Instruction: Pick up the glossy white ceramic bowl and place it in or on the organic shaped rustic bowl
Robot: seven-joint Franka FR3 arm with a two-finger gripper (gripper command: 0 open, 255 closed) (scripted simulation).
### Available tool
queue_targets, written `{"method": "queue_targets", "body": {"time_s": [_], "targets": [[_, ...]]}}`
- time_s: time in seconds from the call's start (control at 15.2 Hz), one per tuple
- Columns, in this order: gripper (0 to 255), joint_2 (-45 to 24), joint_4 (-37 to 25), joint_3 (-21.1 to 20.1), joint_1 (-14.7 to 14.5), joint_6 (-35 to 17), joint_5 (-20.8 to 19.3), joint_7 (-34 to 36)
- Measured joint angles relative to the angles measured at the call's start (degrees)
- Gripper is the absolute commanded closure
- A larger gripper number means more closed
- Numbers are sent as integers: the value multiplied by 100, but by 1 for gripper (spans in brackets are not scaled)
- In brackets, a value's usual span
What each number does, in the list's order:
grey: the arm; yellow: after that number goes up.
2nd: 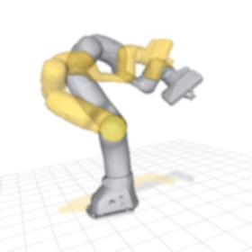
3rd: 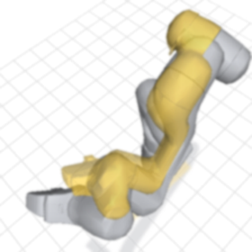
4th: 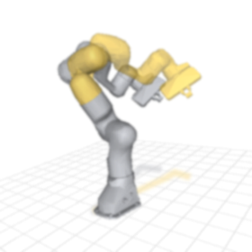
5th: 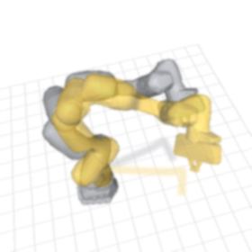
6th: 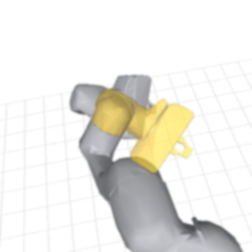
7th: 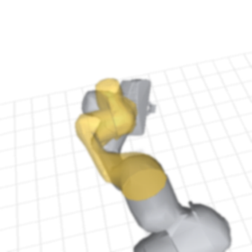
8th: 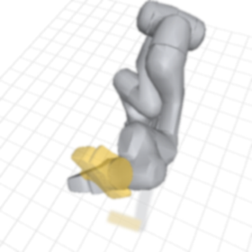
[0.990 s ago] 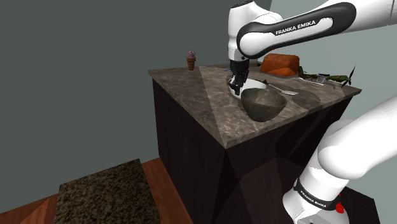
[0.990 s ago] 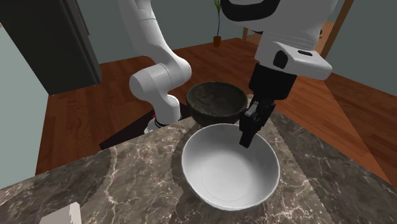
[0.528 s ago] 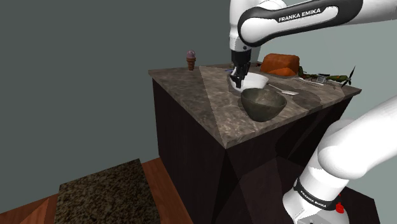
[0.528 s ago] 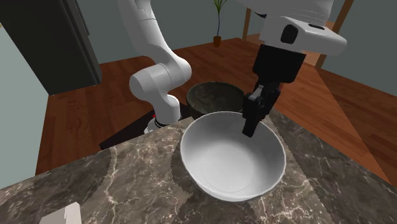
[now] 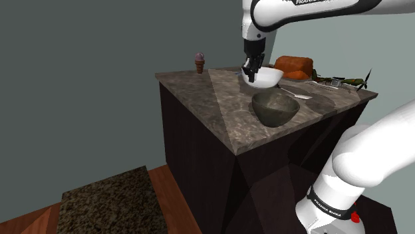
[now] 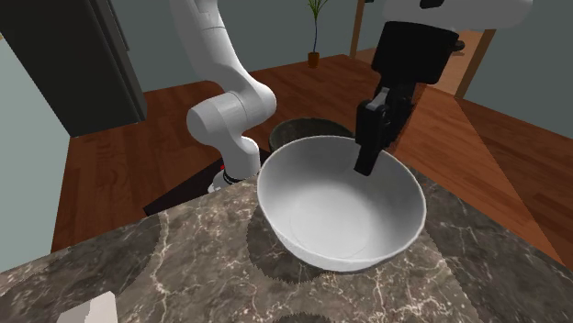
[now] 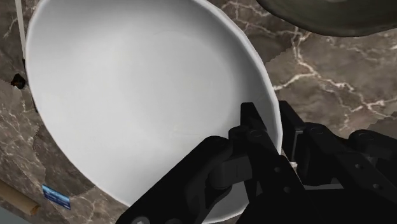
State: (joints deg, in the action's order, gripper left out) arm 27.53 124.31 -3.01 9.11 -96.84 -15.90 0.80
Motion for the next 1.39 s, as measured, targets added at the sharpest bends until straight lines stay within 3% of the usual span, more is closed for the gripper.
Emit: {"method": "queue_targets", "body": {"time_s": [0.92, 1.39], "targets": [[255, -237, -1267, -44, 26, 995, 16, -261], [255, 449, -998, -422, -162, 1533, 247, 123]]}}
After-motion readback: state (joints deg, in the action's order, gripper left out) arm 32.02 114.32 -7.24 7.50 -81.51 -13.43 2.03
